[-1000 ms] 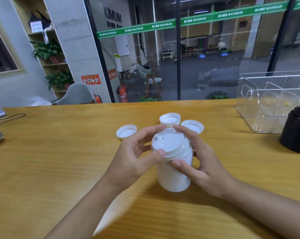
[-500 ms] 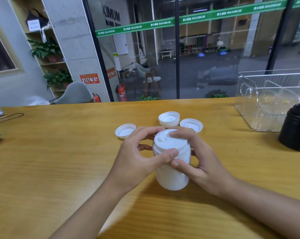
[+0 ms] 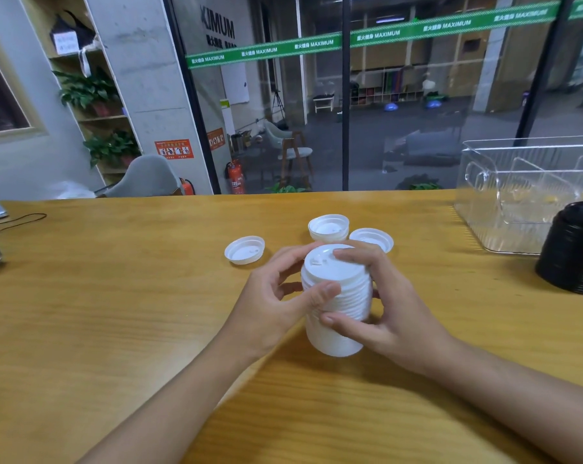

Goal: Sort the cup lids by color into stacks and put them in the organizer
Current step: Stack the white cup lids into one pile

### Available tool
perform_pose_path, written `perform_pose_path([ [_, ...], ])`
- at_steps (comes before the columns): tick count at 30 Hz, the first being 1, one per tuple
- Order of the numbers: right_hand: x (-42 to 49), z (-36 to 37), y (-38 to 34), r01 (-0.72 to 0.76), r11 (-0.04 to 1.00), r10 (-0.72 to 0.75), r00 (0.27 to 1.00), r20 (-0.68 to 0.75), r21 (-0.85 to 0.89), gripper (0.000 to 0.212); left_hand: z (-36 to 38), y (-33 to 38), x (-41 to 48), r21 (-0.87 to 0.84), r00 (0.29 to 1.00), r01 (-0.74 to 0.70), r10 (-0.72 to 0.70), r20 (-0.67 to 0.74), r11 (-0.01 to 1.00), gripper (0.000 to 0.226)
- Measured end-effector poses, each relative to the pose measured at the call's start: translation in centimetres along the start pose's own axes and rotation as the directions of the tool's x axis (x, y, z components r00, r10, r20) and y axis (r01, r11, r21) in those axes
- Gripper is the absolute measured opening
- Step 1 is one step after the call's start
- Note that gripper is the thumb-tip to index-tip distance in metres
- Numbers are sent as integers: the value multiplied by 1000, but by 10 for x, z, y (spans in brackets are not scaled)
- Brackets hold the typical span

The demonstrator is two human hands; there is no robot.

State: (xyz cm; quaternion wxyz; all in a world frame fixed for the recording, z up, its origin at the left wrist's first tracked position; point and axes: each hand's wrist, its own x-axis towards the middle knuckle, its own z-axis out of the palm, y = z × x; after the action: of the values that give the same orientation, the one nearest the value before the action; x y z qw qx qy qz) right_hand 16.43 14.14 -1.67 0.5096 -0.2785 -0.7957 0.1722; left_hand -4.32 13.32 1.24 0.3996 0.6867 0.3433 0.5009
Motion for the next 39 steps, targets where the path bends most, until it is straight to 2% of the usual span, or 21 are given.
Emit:
perform_pose_path([
  [6,1,1,3,-21,999,20,999,-34,-26,66,4,-8,8,-62,999,-1,3,33,998,54],
  [10,2,2,4,-31,999,30,999,-30,-36,66,-4,-20,8,19,999,-23,22,38,1000,58],
  [12,2,1,5,-41,998,39,999,-26,-44,66,-18,-32,12,133,998,-11,19,-59,991,61],
  [14,2,1,5,-37,998,36,999,-23,-43,66,-39,-49,19,419,977,11,80,-198,908,51],
  [16,2,2,6,-31,999,30,999,-25,-42,65,-60,-68,27,677,966,56,132,-223,734,47],
  [18,2,1,6,-33,999,32,999,-21,-44,65,-73,-79,35,774,975,121,71,-210,622,50],
  [22,2,1,6,-34,998,34,999,-15,-51,66,-78,-84,45,796,967,233,-46,-251,559,50],
  [30,1,1,8,-46,997,46,999,-6,-54,67,-77,-80,43,797,961,199,45,-272,571,26],
  [33,1,1,8,-52,998,51,999,-10,-47,66,-71,-68,40,777,950,190,87,-300,601,5],
  [36,1,0,7,-37,998,37,999,-7,-42,62,-63,-48,35,655,937,178,77,-341,735,7],
  [37,1,-1,7,-30,999,30,1000,-9,-45,61,-60,-40,33,585,935,175,54,-352,792,3],
  [39,1,-1,6,-29,998,28,999,-20,-51,57,-54,-24,30,402,929,160,-1,-369,901,14],
])
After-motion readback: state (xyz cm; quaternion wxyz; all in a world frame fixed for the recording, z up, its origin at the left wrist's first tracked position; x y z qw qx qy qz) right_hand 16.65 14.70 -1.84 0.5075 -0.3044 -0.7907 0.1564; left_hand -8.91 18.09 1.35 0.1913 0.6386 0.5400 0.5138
